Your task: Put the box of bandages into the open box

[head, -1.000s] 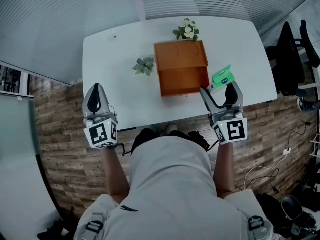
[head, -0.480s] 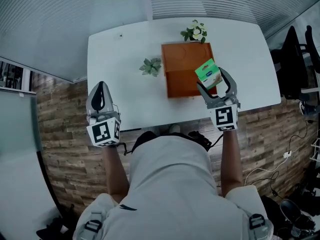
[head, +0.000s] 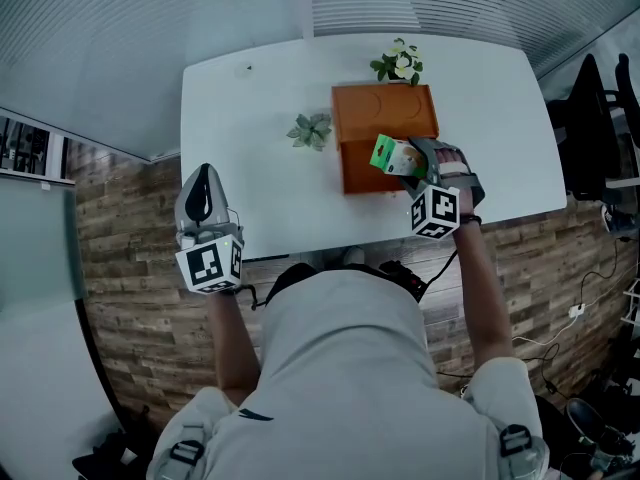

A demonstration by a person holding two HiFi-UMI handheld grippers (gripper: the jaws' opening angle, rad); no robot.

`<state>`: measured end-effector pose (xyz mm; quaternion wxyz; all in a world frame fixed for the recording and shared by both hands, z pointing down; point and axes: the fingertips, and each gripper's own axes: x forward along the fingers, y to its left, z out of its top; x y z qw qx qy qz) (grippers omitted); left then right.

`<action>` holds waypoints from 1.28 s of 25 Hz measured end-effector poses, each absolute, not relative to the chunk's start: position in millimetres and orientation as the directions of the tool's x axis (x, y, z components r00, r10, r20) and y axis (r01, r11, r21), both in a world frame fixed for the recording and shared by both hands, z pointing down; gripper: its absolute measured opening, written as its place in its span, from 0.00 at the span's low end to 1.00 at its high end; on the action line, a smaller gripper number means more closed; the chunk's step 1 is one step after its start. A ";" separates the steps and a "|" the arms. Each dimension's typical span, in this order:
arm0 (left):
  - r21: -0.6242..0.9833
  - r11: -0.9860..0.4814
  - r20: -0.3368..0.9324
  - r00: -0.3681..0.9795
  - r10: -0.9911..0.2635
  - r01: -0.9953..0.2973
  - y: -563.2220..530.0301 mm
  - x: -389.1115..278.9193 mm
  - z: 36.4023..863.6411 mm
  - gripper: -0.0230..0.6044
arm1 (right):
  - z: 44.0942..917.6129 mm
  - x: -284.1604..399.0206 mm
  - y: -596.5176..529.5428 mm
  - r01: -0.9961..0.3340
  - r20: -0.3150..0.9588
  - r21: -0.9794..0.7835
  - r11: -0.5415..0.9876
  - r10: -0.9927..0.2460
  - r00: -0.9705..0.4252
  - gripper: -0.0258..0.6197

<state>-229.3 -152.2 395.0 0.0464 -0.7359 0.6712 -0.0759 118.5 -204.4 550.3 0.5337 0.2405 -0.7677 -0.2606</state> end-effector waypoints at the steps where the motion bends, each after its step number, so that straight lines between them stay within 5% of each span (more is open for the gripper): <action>1: -0.170 -0.094 0.051 0.086 -0.995 -0.981 -151.7 -230.4 395.3 0.05 | 553.8 119.5 -204.3 -0.075 0.705 0.653 0.754 -0.640 -0.306 0.62; 28: -0.164 -0.103 0.060 0.094 -0.994 -0.981 -152.4 -231.1 402.3 0.05 | 558.1 126.6 -210.2 -0.115 0.722 0.634 0.764 -0.639 -0.264 0.65; 32: -0.165 -0.106 0.058 0.097 -0.994 -0.981 -155.1 -230.4 402.0 0.05 | 553.2 130.1 -214.0 -0.203 0.701 0.625 0.754 -0.656 -0.279 0.65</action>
